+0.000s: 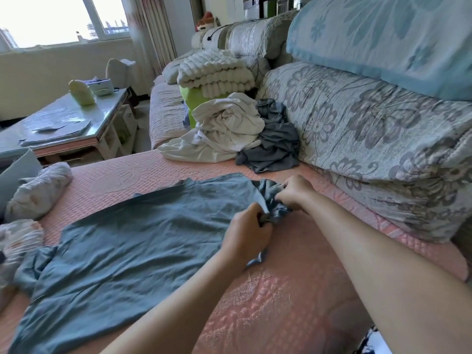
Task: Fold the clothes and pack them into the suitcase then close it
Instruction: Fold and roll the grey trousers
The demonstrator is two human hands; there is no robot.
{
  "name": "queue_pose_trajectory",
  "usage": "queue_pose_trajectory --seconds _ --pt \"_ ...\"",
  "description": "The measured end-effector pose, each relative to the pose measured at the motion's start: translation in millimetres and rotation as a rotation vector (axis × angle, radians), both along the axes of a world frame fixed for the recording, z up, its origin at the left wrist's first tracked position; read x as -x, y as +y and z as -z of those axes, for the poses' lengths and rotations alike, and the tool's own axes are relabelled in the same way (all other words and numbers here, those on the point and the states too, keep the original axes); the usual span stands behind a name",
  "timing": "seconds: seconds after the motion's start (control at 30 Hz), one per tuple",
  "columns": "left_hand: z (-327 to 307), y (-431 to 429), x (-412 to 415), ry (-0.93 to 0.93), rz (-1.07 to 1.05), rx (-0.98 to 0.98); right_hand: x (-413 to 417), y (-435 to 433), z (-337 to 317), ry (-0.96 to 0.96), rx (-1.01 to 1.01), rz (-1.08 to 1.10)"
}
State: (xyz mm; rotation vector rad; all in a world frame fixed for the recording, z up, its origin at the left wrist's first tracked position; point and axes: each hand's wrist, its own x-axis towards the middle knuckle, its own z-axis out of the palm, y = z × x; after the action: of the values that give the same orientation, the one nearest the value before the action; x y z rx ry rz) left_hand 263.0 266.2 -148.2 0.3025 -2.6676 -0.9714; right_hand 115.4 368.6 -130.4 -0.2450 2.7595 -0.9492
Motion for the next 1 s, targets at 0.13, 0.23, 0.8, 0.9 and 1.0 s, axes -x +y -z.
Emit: queue_pose_trajectory --seconds 0.13,0.23,0.8,0.9,1.0 --pt "-6 -36 -35 0.023 -0.159 -0.194 -29 -37 -27 0.047 0.415 -0.112" --pt "-8 -68 -66 -0.005 -0.271 -0.276 -60 -84 -44 0.054 0.6 -0.263" --pt "-34 -204 -135 -0.305 -0.331 0.537 -134 -143 -11 0.049 -0.12 -0.714" --pt "-15 -229 -133 -0.459 -0.011 0.616 -143 -141 -6 0.124 -0.216 -0.78" --pt "6 -247 -131 -0.535 0.093 0.545 -153 -146 -7 0.206 -0.324 -0.906"
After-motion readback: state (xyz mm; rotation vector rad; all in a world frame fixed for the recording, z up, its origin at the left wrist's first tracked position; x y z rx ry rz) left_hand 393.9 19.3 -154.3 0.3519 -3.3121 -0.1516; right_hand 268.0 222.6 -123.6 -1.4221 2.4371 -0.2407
